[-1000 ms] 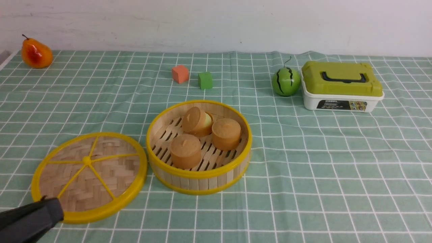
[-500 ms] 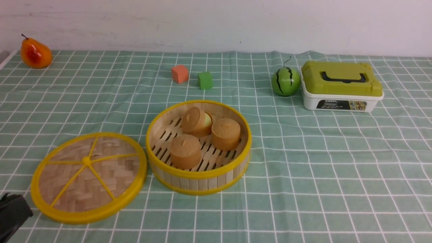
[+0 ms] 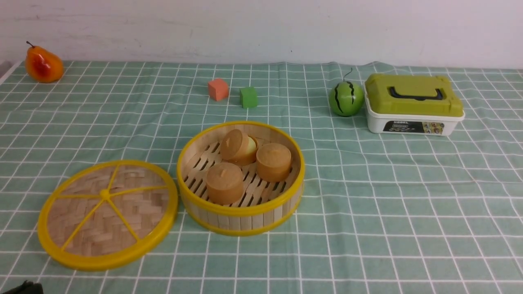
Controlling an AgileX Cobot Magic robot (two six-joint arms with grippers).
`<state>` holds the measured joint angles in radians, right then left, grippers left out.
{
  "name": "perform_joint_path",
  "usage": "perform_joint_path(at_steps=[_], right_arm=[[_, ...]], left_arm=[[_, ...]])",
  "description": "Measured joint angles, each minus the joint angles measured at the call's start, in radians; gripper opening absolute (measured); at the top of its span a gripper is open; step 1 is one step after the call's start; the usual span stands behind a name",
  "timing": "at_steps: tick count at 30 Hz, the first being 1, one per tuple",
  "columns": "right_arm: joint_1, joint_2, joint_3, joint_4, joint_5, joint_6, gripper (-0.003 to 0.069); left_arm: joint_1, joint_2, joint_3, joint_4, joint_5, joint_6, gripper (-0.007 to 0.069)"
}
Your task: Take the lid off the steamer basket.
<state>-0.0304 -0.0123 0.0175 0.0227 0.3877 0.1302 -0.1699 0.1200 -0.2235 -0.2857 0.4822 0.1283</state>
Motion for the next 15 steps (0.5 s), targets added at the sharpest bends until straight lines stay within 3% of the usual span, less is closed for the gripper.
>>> perform_joint_path(at_steps=[7, 15], right_arm=[[0.0, 0.0, 0.0, 0.0, 0.0, 0.0, 0.0241], [0.0, 0.0, 0.0, 0.0, 0.0, 0.0, 0.0241]], left_arm=[[0.0, -0.13, 0.151, 0.276, -0.001, -0.349, -0.0011], [0.0, -0.131, 0.247, 0.314, -0.07, -0.442, -0.0003]])
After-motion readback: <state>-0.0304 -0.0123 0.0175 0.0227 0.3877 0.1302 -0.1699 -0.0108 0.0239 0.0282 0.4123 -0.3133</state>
